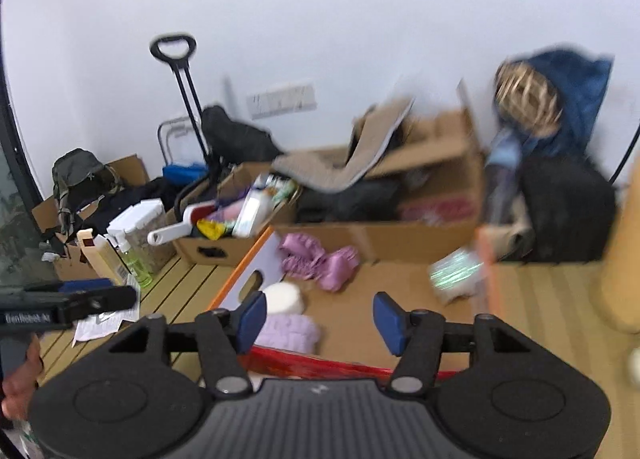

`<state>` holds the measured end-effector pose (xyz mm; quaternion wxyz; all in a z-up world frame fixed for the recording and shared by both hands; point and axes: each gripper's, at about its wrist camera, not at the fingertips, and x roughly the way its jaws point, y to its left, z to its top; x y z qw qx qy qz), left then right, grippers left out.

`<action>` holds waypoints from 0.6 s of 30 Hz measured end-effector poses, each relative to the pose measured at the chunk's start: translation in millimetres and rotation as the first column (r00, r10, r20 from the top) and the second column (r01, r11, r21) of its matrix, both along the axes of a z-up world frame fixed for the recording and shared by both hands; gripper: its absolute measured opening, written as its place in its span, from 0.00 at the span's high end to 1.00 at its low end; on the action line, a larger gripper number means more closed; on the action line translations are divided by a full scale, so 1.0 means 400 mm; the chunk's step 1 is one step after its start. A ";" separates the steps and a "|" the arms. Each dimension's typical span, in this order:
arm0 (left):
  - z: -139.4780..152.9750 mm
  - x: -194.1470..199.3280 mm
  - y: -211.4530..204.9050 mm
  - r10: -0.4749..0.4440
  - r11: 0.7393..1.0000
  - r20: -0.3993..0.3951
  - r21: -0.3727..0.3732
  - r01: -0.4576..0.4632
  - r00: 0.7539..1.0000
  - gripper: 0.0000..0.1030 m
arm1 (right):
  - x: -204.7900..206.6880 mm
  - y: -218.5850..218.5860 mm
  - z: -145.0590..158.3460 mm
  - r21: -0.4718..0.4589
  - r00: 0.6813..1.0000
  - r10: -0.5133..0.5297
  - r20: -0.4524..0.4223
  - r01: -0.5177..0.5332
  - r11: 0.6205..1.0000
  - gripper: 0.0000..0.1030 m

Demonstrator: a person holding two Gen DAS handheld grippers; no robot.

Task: Organize soft objects
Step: 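Lower the lavender cloth into the cardboard box and open both grippers, then move both grippers back toward the light blue plush on the table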

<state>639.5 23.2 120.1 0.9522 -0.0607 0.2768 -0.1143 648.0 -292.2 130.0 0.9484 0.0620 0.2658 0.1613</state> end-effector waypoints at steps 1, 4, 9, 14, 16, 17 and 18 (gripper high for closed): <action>0.014 -0.031 0.002 -0.001 1.000 0.015 0.008 0.001 1.000 0.13 | -0.037 -0.026 0.019 -0.001 1.000 -0.011 0.013 0.011 1.000 0.34; 0.050 -0.115 0.004 0.000 1.000 0.054 0.028 -0.002 0.999 0.08 | -0.136 -0.086 0.057 -0.011 0.997 -0.054 0.047 0.054 0.998 0.28; 0.074 -0.263 0.003 0.004 0.999 0.090 0.034 -0.007 0.996 0.05 | -0.304 -0.126 0.085 0.008 0.990 -0.076 0.114 0.076 0.997 0.28; 0.020 -0.513 0.004 -0.007 0.997 0.206 0.071 -0.008 0.979 0.00 | -0.550 -0.097 0.041 -0.030 0.969 -0.056 0.240 0.065 0.997 0.22; -0.008 -0.601 -0.010 -0.005 0.993 0.241 0.115 -0.023 0.970 0.00 | -0.647 -0.077 0.013 -0.056 0.961 -0.045 0.271 0.063 0.996 0.21; -0.020 -0.646 -0.018 -0.003 0.990 0.259 0.137 -0.034 0.966 0.00 | -0.692 -0.070 -0.002 -0.067 0.958 -0.037 0.284 0.058 0.996 0.21; -0.032 -0.697 -0.024 -0.002 0.988 0.286 0.151 -0.043 0.958 0.00 | -0.735 -0.063 -0.016 -0.069 0.955 -0.040 0.293 0.063 0.996 0.20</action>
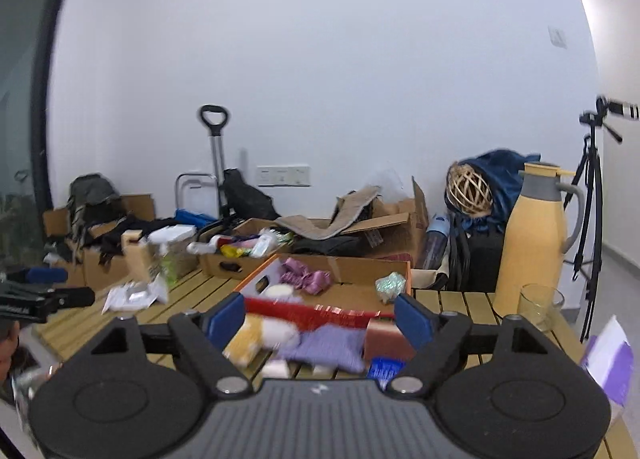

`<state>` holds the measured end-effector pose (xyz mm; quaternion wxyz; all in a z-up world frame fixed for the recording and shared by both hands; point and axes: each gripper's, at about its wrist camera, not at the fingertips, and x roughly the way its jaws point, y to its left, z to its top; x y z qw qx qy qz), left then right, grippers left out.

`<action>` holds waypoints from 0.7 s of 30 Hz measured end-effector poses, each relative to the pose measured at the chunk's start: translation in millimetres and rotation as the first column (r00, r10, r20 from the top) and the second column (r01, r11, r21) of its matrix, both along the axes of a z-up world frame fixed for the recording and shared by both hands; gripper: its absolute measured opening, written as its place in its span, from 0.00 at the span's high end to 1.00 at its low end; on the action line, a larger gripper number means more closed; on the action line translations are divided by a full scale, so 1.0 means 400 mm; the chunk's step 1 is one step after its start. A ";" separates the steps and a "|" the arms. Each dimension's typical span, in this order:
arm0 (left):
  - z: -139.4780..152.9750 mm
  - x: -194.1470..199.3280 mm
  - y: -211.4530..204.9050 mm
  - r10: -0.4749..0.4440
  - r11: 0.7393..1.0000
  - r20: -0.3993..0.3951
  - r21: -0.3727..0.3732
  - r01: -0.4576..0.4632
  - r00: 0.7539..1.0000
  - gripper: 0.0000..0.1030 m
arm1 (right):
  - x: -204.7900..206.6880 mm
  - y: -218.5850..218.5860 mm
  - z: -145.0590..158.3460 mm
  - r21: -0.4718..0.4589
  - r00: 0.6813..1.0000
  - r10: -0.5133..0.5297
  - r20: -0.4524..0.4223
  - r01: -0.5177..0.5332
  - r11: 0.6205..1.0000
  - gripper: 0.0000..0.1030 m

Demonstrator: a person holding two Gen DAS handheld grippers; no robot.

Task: Organize soft objects
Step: 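Move both grippers back toward the light blue plush on the table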

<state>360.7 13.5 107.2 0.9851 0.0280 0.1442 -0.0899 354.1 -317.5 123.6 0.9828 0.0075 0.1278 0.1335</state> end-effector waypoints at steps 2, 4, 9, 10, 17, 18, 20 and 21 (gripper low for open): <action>-0.019 -0.093 -0.007 -0.004 1.000 0.045 0.011 0.004 0.999 0.00 | -0.086 0.016 -0.031 -0.021 1.000 -0.003 0.009 0.004 1.000 0.18; -0.044 -0.192 -0.001 -0.011 1.000 0.079 -0.022 0.013 0.997 0.00 | -0.171 0.025 -0.065 -0.011 0.999 -0.026 0.022 0.026 1.000 0.14; -0.116 -0.349 0.027 -0.019 0.992 0.020 -0.125 0.021 1.000 0.00 | -0.353 0.026 -0.160 0.085 0.997 -0.078 0.001 0.078 0.993 0.08; -0.124 -0.358 0.026 -0.022 0.993 -0.005 -0.119 0.021 1.000 0.00 | -0.368 0.028 -0.176 0.090 0.997 -0.077 -0.007 0.078 0.993 0.08; -0.140 -0.348 0.018 -0.002 0.995 -0.020 -0.097 0.000 1.000 0.00 | -0.361 0.054 -0.251 0.111 0.993 -0.095 -0.066 0.102 0.989 0.08; -0.146 -0.346 0.018 0.001 0.996 -0.024 -0.094 -0.003 1.000 0.00 | -0.354 0.060 -0.256 0.105 0.993 -0.094 -0.069 0.101 0.989 0.08; -0.153 -0.335 0.017 0.001 0.996 -0.033 -0.092 -0.004 0.999 0.00 | -0.343 0.072 -0.266 0.095 0.993 -0.092 -0.074 0.099 0.991 0.08; -0.159 -0.326 0.017 0.003 0.996 -0.040 -0.092 -0.007 0.999 0.00 | -0.336 0.076 -0.272 0.096 0.993 -0.089 -0.079 0.097 0.991 0.08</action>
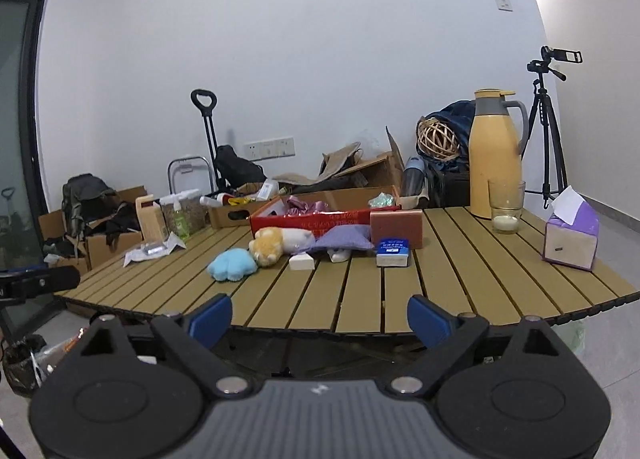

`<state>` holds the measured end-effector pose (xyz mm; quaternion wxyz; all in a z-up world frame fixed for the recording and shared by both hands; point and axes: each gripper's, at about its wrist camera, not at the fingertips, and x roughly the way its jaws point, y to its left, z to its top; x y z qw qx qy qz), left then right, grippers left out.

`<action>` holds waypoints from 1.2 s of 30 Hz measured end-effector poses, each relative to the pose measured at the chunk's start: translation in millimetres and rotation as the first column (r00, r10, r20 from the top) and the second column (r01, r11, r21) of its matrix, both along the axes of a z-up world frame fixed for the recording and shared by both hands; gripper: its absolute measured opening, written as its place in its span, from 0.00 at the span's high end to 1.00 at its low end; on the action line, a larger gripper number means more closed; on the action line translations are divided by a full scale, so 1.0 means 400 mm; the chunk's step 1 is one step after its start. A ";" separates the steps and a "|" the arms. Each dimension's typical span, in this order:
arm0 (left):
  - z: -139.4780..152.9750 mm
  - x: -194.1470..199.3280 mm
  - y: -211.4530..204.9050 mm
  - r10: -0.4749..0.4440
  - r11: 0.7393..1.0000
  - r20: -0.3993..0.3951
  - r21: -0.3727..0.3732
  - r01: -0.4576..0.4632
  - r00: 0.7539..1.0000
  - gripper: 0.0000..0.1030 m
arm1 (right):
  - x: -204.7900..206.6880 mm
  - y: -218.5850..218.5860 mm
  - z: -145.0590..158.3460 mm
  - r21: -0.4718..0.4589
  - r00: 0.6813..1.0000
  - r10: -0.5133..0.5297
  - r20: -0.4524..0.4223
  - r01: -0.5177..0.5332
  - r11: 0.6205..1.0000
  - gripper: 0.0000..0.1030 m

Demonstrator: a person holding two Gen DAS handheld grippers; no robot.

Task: Organize soft objects
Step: 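Move both grippers back toward the light blue plush on the table, then grasp the light blue fluffy plush with both grippers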

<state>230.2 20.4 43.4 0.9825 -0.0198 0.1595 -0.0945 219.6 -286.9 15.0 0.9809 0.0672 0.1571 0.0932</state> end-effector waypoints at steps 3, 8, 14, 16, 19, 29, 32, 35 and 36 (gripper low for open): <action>-0.028 0.032 0.002 0.005 1.000 -0.007 0.004 -0.005 1.000 0.00 | 0.036 0.017 -0.018 -0.008 1.000 0.013 -0.021 -0.013 1.000 0.08; -0.073 0.159 0.011 0.039 0.999 -0.037 0.010 -0.038 0.999 0.00 | 0.153 0.074 -0.050 -0.003 0.994 0.077 -0.073 -0.077 0.997 0.10; -0.094 0.388 0.072 0.009 0.997 -0.060 -0.074 -0.014 0.998 0.24 | 0.386 0.168 -0.066 0.052 0.978 0.170 -0.124 -0.165 0.985 0.26; -0.110 0.489 0.093 -0.038 0.995 -0.095 -0.098 0.029 0.995 0.35 | 0.479 0.203 -0.075 0.094 0.967 0.203 -0.156 -0.190 0.977 0.35; -0.135 0.638 0.118 -0.081 0.989 -0.150 -0.132 0.061 0.985 0.40 | 0.622 0.255 -0.097 0.178 0.945 0.243 -0.218 -0.206 0.962 0.47; -0.256 0.937 0.191 -0.241 0.932 -0.329 -0.342 0.122 0.913 0.62 | 0.897 0.378 -0.179 0.316 0.922 0.254 -0.292 -0.158 0.935 0.55; -0.264 0.937 0.203 -0.256 0.912 -0.331 -0.395 0.113 0.908 0.66 | 0.913 0.382 -0.200 0.344 0.919 0.253 -0.301 -0.143 0.928 0.63; -0.262 0.905 0.205 -0.233 0.910 -0.343 -0.408 0.079 0.910 0.68 | 0.911 0.380 -0.195 0.340 0.917 0.270 -0.292 -0.164 0.926 0.68; -0.253 0.886 0.199 -0.224 0.912 -0.340 -0.403 0.074 0.913 0.69 | 0.900 0.377 -0.187 0.335 0.917 0.279 -0.286 -0.177 0.926 0.69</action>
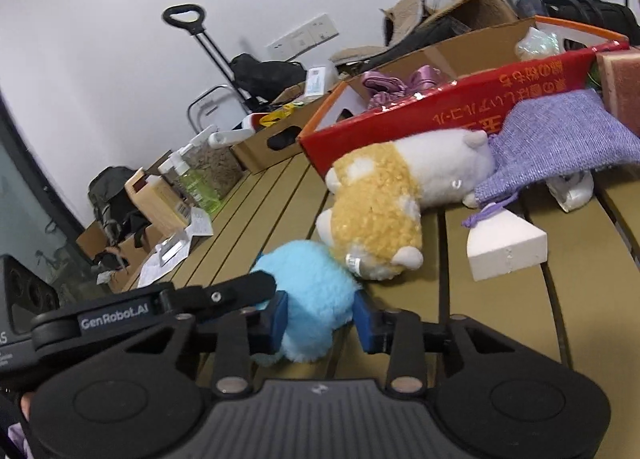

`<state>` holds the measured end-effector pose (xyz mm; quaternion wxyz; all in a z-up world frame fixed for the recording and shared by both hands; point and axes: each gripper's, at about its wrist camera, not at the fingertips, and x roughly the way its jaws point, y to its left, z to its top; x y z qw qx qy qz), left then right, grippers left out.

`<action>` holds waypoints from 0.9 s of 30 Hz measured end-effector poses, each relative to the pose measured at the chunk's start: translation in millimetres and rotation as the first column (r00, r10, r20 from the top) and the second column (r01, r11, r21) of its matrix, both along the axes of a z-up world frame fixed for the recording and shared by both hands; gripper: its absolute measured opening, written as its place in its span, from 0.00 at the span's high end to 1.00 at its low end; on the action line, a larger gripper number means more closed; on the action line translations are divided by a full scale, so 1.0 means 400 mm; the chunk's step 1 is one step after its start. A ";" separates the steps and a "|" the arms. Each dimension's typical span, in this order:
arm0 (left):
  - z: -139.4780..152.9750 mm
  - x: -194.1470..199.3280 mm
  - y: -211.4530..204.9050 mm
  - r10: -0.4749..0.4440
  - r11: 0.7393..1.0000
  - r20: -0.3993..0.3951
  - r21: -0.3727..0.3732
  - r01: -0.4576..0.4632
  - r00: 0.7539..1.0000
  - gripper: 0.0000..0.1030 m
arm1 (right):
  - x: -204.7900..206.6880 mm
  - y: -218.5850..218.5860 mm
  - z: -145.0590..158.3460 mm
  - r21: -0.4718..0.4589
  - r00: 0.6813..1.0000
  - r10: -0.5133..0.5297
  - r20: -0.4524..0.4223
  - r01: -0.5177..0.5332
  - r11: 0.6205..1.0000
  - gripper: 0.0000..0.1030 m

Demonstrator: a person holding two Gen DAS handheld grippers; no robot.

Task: Organize soft objects
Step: 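Grasp the light blue fluffy plush with both grippers, then place the light blue plush into the cardboard box and release it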

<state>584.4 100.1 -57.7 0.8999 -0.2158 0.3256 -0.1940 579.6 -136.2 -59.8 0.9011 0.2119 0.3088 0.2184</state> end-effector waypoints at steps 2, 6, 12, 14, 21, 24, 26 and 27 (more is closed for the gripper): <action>0.021 -0.053 -0.007 0.015 1.000 0.018 -0.005 -0.015 1.000 0.69 | -0.042 -0.010 0.023 -0.011 0.999 0.027 0.037 -0.026 1.000 0.69; 0.068 -0.158 -0.037 0.029 0.999 0.041 -0.041 -0.027 0.999 0.69 | -0.144 -0.050 0.069 -0.009 0.995 0.043 0.087 -0.043 0.999 0.69; 0.137 -0.229 -0.143 -0.029 0.999 0.101 -0.033 0.033 0.994 0.68 | -0.260 -0.170 0.127 0.014 0.990 -0.015 0.138 0.013 1.000 0.69; 0.160 -0.214 -0.187 -0.051 0.998 0.113 -0.029 0.055 0.992 0.68 | -0.258 -0.212 0.148 0.021 0.989 -0.045 0.142 0.042 0.999 0.69; 0.294 0.018 -0.313 -0.071 0.997 0.145 -0.002 0.072 0.987 0.68 | -0.022 -0.319 0.283 0.017 0.986 -0.070 0.150 0.068 0.998 0.69; 0.321 0.190 -0.340 -0.068 0.998 0.074 0.015 0.067 0.995 0.68 | 0.153 -0.339 0.309 0.007 0.993 -0.064 0.096 0.064 0.998 0.69; 0.315 0.309 -0.350 -0.057 0.998 0.018 0.015 0.057 0.998 0.68 | 0.281 -0.345 0.305 0.009 0.997 -0.066 0.042 0.066 0.998 0.69; 0.304 0.369 -0.353 -0.057 0.998 -0.007 0.022 0.057 0.998 0.68 | 0.344 -0.347 0.298 0.007 0.997 -0.071 0.013 0.071 0.997 0.69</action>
